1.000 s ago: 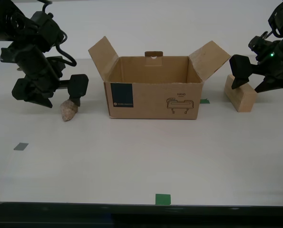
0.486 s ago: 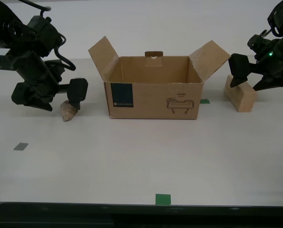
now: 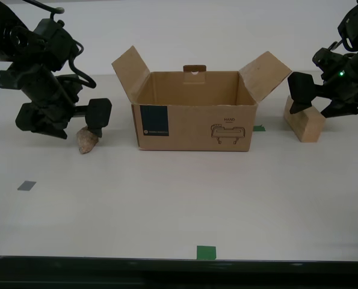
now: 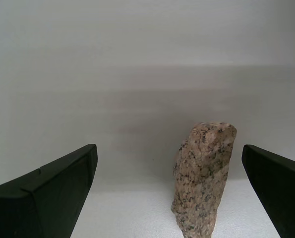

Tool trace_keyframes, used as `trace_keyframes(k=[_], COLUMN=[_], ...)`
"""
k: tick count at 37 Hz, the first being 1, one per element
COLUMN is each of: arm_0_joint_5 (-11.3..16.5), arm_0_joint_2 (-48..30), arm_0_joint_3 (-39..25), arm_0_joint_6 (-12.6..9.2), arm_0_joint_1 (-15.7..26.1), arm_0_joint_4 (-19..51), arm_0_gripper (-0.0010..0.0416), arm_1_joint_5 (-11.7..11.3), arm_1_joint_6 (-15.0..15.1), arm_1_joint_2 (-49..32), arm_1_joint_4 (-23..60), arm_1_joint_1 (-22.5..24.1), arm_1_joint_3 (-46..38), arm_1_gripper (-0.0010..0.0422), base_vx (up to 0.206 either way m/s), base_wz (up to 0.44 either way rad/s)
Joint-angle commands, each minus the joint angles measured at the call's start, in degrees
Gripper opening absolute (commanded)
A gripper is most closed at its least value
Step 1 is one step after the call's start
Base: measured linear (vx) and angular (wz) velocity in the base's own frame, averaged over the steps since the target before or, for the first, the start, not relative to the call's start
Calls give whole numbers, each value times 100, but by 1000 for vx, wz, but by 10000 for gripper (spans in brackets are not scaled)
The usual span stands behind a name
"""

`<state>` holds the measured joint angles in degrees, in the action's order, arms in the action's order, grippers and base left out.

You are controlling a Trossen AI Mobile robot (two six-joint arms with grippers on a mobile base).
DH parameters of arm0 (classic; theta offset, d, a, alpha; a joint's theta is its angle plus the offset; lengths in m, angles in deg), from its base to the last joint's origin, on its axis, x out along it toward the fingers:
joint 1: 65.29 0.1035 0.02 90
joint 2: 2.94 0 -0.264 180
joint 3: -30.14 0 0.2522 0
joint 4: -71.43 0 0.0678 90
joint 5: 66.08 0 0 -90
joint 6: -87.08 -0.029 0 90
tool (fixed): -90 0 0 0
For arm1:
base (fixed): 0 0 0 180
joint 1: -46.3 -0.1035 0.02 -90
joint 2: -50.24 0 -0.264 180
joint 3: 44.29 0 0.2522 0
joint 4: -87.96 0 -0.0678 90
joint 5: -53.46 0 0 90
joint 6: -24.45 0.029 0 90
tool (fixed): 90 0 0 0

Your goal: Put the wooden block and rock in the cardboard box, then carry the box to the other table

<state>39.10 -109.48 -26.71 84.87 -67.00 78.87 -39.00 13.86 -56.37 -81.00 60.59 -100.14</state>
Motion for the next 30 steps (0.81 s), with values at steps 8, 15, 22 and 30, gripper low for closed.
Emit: trace_keyframes(k=[8, 15, 22, 30], arm_0_joint_5=[-9, -9, -7, -7], arm_0_joint_2=[-2, -2, -2, -2], arm_0_joint_3=[35, 35, 35, 35], arm_0_joint_6=[-33, -37, -37, -37], arm_0_joint_1=[7, 15, 20, 24], arm_0_joint_4=[-59, -76, -90, -96], arm_0_gripper=[350, 350, 351, 351], arm_1_joint_5=[227, 223, 138, 131], arm_1_joint_6=[127, 90, 87, 46], arm_1_joint_2=[-2, -2, -2, -2], arm_1_joint_4=[-90, -81, -76, -81], arm_1_joint_1=[31, 103, 146, 146], arm_1_joint_3=[0, 9, 37, 37], arm_1_gripper=[400, 400, 400, 399], base_vx=[0, 0, 0, 0], base_wz=[0, 0, 0, 0])
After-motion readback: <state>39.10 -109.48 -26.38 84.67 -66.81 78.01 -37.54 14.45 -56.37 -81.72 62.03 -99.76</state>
